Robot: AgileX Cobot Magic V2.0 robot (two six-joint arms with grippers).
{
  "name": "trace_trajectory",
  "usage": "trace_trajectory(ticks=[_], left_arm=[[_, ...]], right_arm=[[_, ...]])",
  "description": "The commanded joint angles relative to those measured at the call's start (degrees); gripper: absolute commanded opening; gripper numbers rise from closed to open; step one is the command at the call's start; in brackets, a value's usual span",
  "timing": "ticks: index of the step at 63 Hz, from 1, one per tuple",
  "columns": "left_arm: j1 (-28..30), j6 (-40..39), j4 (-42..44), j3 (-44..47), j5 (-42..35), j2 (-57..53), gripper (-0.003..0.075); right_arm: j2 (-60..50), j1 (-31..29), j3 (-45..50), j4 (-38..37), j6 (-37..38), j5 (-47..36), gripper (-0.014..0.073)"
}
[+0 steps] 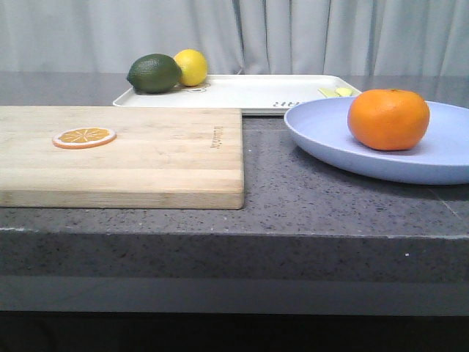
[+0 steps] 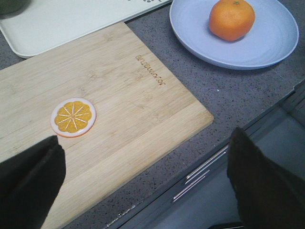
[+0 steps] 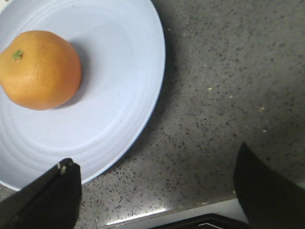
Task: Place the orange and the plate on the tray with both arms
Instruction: 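Move the right gripper to the blue plate rim and grip it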
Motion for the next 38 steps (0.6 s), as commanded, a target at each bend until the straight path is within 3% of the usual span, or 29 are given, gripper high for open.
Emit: trace_trajectory(ticks=[1,7,13,38], left_arm=[[0.2,-0.5,-0.3,-1.5,-4.1,-0.1,0.0673],[0.2,-0.5,-0.3,-1.5,-4.1,-0.1,0.0673],[0.2,-0.5,-0.3,-1.5,-4.1,-0.1,0.0673],[0.2,-0.5,-0.3,-1.5,-4.1,-0.1,0.0673]], right_arm=[[3.1,-1.4,-2.8,1.7,0.2,-3.4,0.0565],[7.0,-2.8,-4.2,2.1,0.2,-3.7,0.0439],[9.7,-4.3,-5.9,2.6,0.2,-3.6,0.0366],[19.4,-5.6,-11.0,7.2,-0.4,-2.6,0.0365]])
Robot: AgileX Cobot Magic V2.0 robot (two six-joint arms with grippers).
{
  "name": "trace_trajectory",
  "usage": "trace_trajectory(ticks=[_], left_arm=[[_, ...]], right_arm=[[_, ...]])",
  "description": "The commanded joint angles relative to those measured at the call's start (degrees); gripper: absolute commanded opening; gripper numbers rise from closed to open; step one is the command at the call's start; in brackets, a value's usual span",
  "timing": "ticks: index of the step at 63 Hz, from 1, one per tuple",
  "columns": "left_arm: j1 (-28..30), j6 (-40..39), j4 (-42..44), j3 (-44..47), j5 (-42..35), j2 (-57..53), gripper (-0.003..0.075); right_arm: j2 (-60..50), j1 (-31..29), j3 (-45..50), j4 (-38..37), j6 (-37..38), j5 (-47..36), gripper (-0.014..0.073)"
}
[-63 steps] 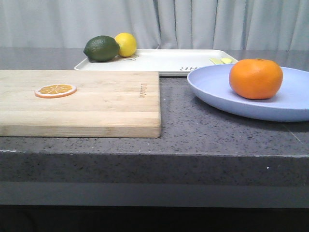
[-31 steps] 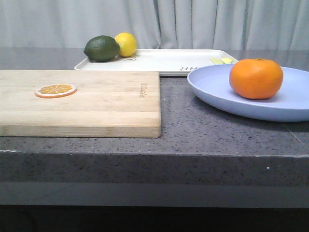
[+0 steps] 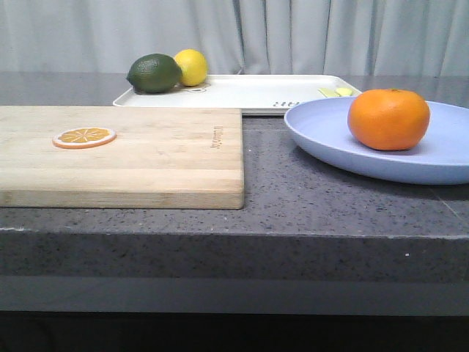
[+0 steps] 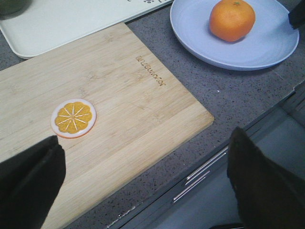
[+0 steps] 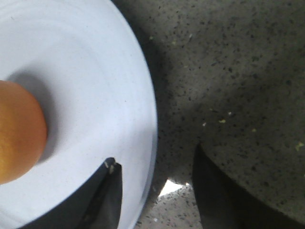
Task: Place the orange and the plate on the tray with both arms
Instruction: 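Move the right gripper to the blue plate rim and grip it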
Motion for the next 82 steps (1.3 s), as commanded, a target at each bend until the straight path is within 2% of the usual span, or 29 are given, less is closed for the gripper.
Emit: trace_trajectory(ticks=[1,12,29,44,64,82], left_arm=[[0.2,-0.5,-0.3,-1.6,-3.8,-0.1,0.0673],[0.2,-0.5,-0.3,-1.6,-3.8,-0.1,0.0673],[0.2,-0.5,-0.3,-1.6,-3.8,-0.1,0.0673],[0.2,-0.5,-0.3,-1.6,-3.8,-0.1,0.0673],[0.2,-0.5,-0.3,-1.6,-3.8,-0.1,0.0673],[0.2,-0.5,-0.3,-1.6,-3.8,-0.1,0.0673]], right_arm=[[0.7,-0.3,-2.6,1.7,-0.4,-2.2,0.0363],[2.6,-0.3,-3.6,3.6,-0.5,-2.7,0.0349],[3.8,-0.3,-3.6,3.6,-0.5,-2.6,0.02],[4.4,-0.3,-3.6,3.6,-0.5,-2.3,0.0172],[4.7,-0.3,-3.6,3.6,-0.5,-2.3,-0.0072],[4.7,-0.3,-3.6,3.6,-0.5,1.4,-0.0065]])
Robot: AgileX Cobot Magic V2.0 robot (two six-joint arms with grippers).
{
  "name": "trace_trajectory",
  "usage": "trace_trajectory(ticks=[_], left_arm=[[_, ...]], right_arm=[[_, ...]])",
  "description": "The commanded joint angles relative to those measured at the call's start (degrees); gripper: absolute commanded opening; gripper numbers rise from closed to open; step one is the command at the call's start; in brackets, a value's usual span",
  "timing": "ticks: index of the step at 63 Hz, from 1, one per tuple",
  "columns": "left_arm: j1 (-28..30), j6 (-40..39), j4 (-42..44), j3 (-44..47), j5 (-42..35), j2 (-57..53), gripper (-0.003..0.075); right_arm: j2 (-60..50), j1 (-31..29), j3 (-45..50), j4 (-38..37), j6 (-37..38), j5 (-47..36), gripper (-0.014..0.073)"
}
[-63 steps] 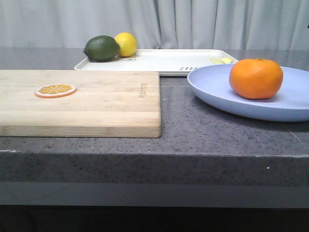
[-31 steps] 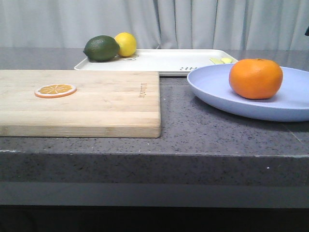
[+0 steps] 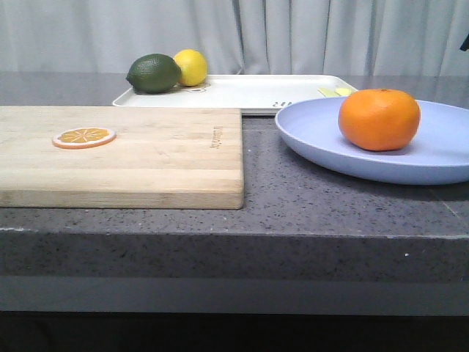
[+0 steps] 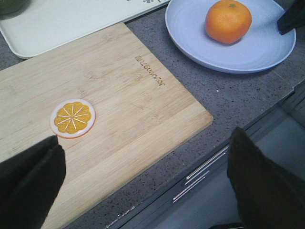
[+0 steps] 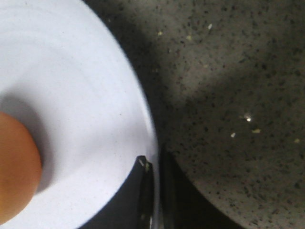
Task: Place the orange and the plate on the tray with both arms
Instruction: 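Move the right gripper to the blue plate rim and grip it, then lift the plate with the right gripper and carry it over the tray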
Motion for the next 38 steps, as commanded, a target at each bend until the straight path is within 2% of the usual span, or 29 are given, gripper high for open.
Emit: trace_trajectory(ticks=[1,18,38], left_arm=[[0.2,-0.5,-0.3,-1.6,-3.8,-0.1,0.0673],[0.2,-0.5,-0.3,-1.6,-3.8,-0.1,0.0673],[0.2,-0.5,-0.3,-1.6,-3.8,-0.1,0.0673]], right_arm=[[-1.2,-0.2,-1.6,-0.5,-1.2,2.1,-0.0065],[-1.3,-0.2,-1.6,6.0,-1.2,3.9,-0.0065],[-1.8,-0.2,-5.5,6.1,-1.2,7.6,-0.0065]])
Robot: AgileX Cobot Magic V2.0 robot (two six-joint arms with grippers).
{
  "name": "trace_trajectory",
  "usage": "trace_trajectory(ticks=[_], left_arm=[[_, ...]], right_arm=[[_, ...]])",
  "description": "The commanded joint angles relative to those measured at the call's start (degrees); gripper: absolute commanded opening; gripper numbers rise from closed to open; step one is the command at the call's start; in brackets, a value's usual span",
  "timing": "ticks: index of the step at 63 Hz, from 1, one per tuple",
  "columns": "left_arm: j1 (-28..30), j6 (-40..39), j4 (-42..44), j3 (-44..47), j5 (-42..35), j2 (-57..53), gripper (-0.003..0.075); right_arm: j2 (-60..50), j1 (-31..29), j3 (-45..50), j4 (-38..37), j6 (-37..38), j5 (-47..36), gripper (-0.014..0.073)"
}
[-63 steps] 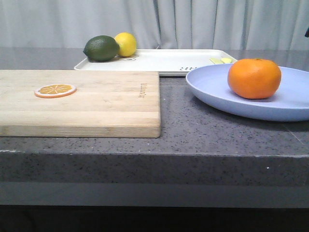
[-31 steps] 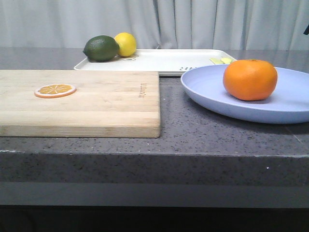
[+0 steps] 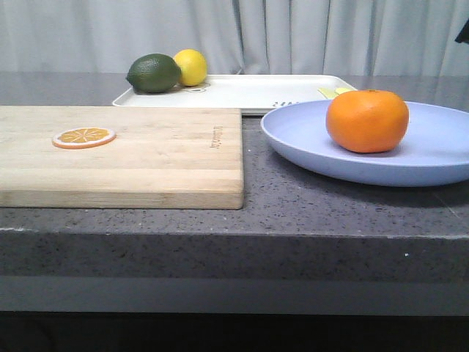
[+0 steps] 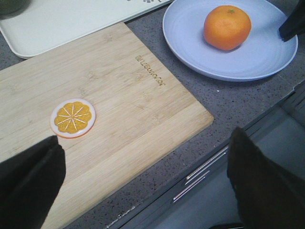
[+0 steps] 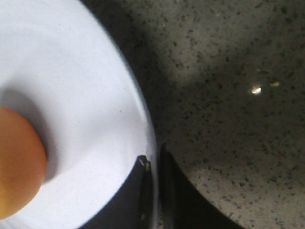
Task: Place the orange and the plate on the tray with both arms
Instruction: 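Lift the plate with the right gripper and carry it over the tray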
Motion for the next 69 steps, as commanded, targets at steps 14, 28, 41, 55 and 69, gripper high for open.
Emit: trace_trajectory(ticks=[14,28,41,55,69], left_arm=[[0.2,-0.5,-0.3,-1.6,-3.8,-0.1,0.0673],[0.2,-0.5,-0.4,-1.6,-3.9,-0.1,0.0673],[0.2,-0.5,-0.4,-1.6,-3.9,-0.1,0.0673],[0.2,-0.5,-0.4,-1.6,-3.9,-0.1,0.0673],[0.2,-0.5,-0.4,-1.6,-3.9,-0.1,0.0673]], right_arm=[[-1.8,-0.2,-9.4,0.6,-0.9,1.3,-0.0065],[-1.3,0.4,-14.1,3.4,-0.9,-3.2,-0.0065],[3.7,2.2,-20.5,3.8,-0.9,-3.6,-0.0065],[15.0,4.9,-32.9,3.9,-0.9,-2.7,-0.0065],[26.7,5.5,-48.4,4.0,-0.7,0.8,-0.0065]])
